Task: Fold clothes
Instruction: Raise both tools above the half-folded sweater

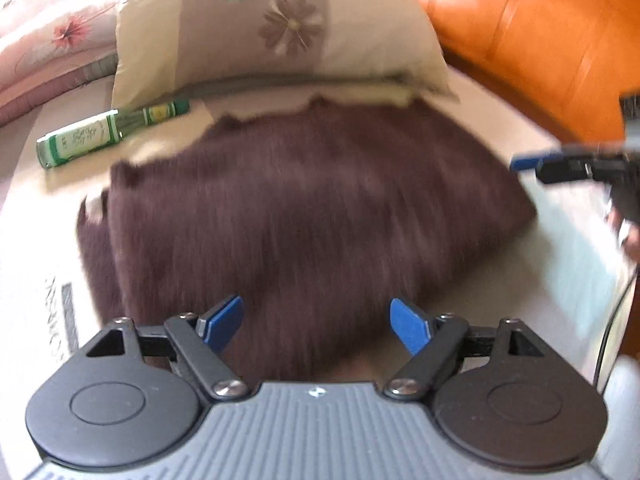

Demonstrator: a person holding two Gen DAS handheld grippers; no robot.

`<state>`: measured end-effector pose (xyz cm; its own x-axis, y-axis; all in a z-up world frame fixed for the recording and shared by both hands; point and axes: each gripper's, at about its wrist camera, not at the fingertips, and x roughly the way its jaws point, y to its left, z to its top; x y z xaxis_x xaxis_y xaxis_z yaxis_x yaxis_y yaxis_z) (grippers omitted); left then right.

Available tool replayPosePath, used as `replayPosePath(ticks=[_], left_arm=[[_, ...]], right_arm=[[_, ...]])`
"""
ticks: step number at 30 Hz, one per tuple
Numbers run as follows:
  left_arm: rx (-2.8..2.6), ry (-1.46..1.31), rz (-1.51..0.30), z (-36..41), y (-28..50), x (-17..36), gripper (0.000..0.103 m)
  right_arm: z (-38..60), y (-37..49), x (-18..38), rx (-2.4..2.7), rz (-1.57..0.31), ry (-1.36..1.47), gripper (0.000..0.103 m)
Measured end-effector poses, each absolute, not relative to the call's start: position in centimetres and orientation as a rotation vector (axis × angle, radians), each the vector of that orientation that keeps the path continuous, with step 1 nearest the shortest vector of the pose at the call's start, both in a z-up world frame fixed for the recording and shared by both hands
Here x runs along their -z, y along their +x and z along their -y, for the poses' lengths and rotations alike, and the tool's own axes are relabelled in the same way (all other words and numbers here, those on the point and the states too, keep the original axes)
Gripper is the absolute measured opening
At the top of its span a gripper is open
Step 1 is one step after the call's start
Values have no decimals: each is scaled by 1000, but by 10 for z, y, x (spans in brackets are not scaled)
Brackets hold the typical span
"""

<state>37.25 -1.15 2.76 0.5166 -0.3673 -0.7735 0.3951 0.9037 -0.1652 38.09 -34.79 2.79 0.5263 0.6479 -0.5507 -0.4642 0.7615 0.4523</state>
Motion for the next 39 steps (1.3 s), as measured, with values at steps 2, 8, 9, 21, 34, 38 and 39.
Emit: replayPosePath(ticks=[2, 8, 9, 21, 34, 38, 39], left_arm=[[480, -90, -947, 5, 405, -27, 81], [544, -469, -1081, -28, 476, 20, 81], [540, -496, -1093, -35, 479, 27, 81], [429, -566, -989, -119, 478, 10, 79], [372, -568, -1084, -108, 533, 35, 77], [266, -531, -1090, -113, 519, 17, 80], [233, -500, -1091, -110, 515, 11, 80]], right_arm=[[342, 412, -26, -708, -767, 339, 103], [328, 503, 31, -775, -927, 677, 103], [329, 508, 38, -764, -947, 674, 102], [410, 505, 14, -594, -903, 481, 103], [373, 555, 38, -650, -918, 466, 101], [393, 545, 28, -537, -931, 440, 103], [395, 539, 21, -506, -930, 440, 103]])
